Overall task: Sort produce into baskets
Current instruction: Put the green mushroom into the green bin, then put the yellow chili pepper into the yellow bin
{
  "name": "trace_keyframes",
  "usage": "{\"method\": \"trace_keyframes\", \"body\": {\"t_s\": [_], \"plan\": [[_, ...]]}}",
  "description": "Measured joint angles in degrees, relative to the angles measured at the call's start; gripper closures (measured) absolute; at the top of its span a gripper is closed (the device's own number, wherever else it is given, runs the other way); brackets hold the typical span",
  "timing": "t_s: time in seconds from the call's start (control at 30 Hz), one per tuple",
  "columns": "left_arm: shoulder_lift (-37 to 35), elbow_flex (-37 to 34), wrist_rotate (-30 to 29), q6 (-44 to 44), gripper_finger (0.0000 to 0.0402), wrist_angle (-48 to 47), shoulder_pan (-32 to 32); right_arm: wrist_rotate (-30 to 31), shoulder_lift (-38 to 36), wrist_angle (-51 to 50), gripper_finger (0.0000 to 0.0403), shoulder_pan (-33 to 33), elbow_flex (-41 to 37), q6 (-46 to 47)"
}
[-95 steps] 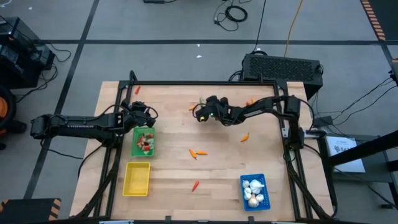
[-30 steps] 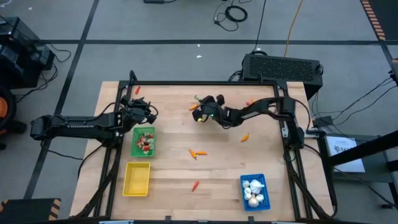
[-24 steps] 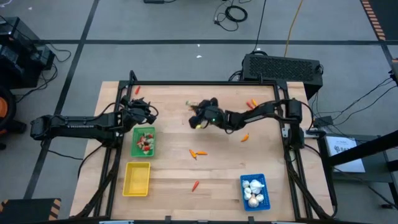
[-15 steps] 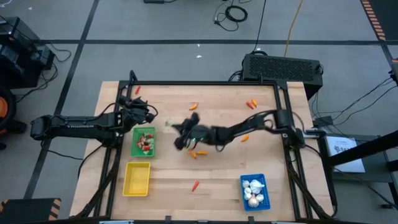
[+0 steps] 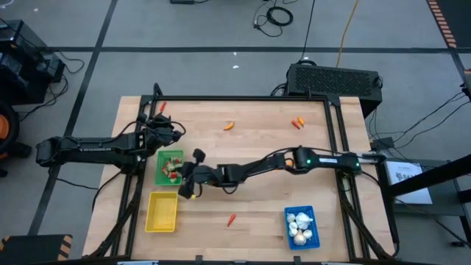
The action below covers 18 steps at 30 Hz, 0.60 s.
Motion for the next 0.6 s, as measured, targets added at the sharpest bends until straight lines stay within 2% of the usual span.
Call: {"method": "trace_keyframes", "body": {"t_s": [0.07,0.23,0.47,0.6], "plan": [[0.0,0.0,-0.08,1.53,0.0226,1.51,0.36,-2.56,1.22,-0.4,0.0402,-0.03,1.67,-0.96],[0.0,0.0,0.87,2.48,0.0226,3.14,0.77,-2.68,1.1,-1.59,0.0396,-0.04,2.13,-0.64],[0.0,0.0,5.7,0.99,0.0226,1.23,0.73,-3.9,1.1,-2.17,0.0342,-0.04,2.13,0.96],[0.0,0.0,6.24,0.81,0.0226,1.29,0.75,-4.38,0.96,-2.78,0.0306,-0.07,2.1,0.37]]}}
